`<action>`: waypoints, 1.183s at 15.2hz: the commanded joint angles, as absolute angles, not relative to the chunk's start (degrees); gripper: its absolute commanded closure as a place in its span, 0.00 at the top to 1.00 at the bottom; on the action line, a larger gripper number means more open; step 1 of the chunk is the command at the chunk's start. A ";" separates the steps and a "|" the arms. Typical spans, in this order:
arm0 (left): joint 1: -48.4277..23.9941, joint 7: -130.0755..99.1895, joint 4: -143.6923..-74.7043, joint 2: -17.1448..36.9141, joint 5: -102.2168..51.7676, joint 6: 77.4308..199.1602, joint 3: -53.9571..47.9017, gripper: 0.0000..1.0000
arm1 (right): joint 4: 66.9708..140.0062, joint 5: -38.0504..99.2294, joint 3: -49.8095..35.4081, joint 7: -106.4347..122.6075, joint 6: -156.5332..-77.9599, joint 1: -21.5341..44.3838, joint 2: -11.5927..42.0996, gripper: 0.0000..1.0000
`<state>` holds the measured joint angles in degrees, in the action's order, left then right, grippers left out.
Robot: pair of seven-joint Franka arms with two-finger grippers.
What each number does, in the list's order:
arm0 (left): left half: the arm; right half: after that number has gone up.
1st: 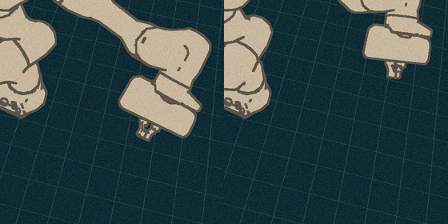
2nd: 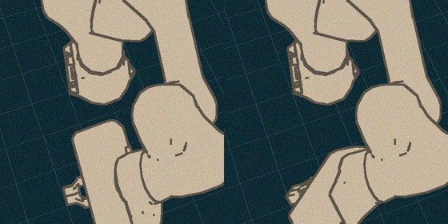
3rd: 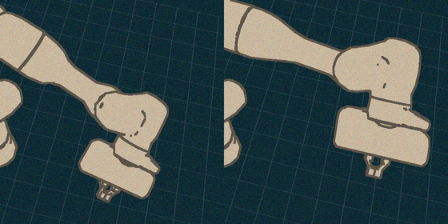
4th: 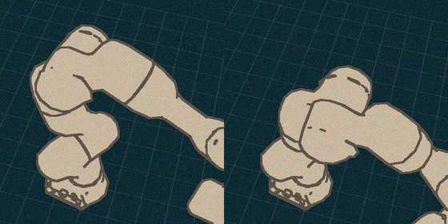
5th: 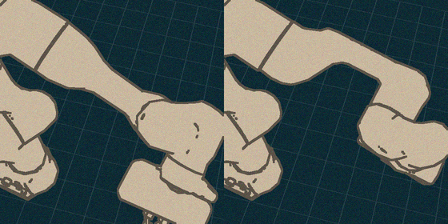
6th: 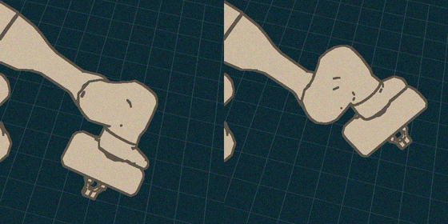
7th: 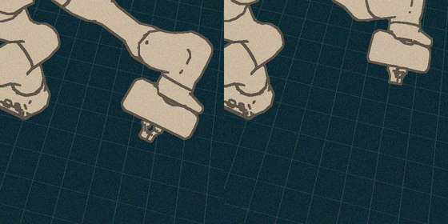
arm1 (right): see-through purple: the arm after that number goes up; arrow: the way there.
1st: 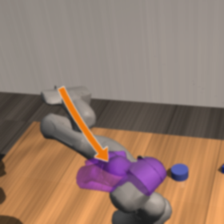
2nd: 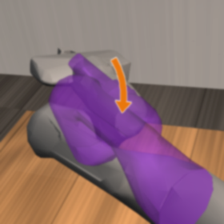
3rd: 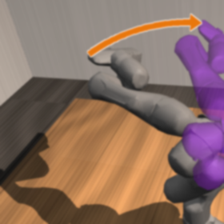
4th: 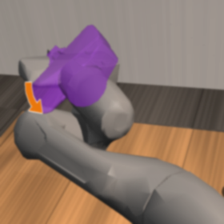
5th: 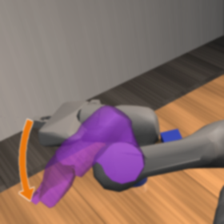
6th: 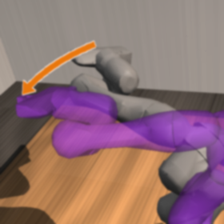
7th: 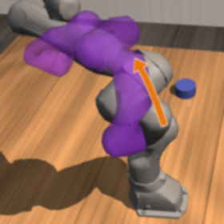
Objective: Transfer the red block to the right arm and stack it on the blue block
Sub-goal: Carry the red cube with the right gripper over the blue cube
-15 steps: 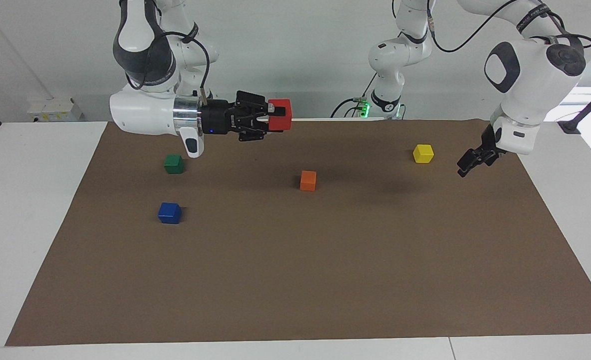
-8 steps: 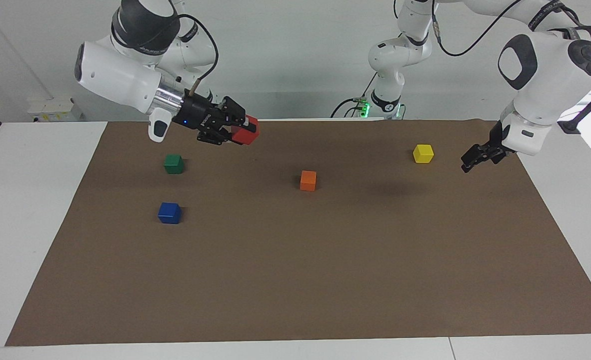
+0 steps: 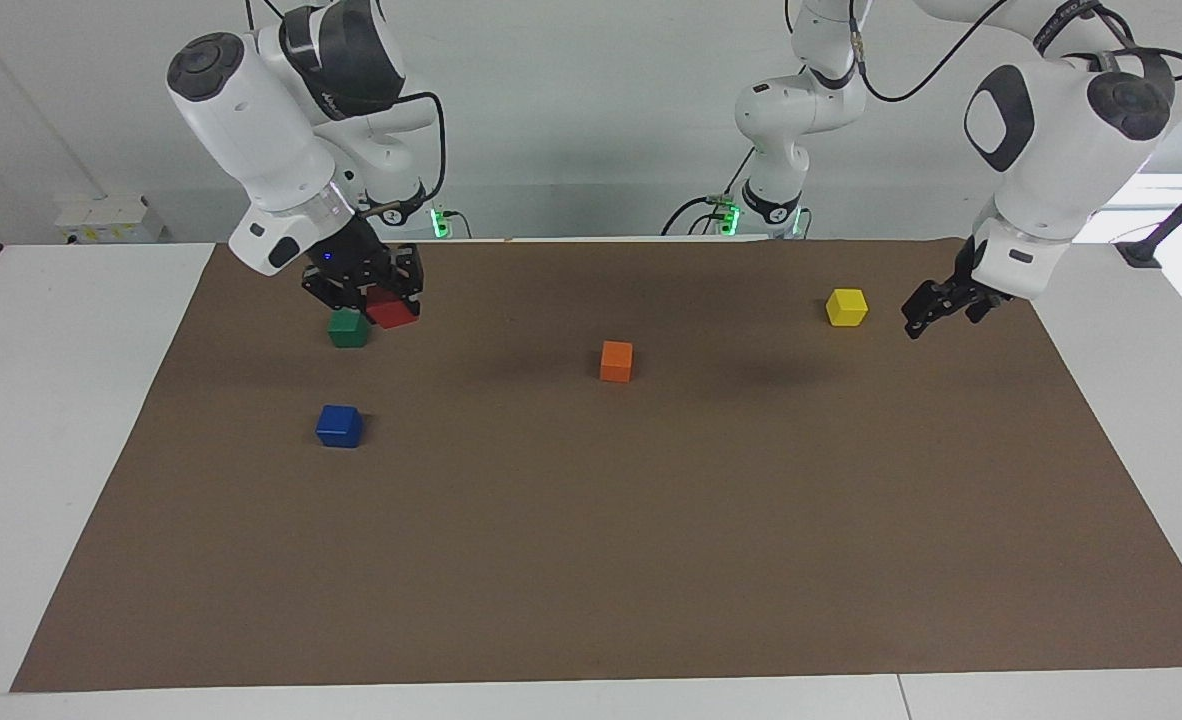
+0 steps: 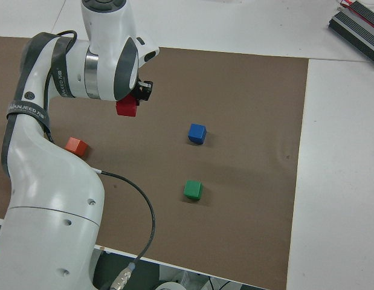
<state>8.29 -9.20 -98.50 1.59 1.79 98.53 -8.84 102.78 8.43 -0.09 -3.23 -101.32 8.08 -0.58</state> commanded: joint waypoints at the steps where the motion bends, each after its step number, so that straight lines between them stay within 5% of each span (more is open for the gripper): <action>1: 5.63 -6.33 -98.01 0.78 0.27 99.58 -6.94 1.00 | 105.81 2.04 -0.35 -5.44 -101.86 7.30 -0.62 0.00; 5: 3.34 -2.99 -89.05 6.50 0.35 93.80 -5.36 1.00 | 114.94 -5.34 -0.26 -10.10 -112.73 6.77 -0.35 0.00; 13: 1.93 -1.67 -93.16 3.87 0.53 100.46 -4.83 1.00 | 123.22 -7.12 -0.18 -10.19 -130.15 1.49 3.77 0.00; 18: 1.58 -1.93 -94.39 3.25 0.62 99.23 -4.13 1.00 | 123.22 -7.82 -0.09 -10.72 -134.64 1.23 5.54 0.00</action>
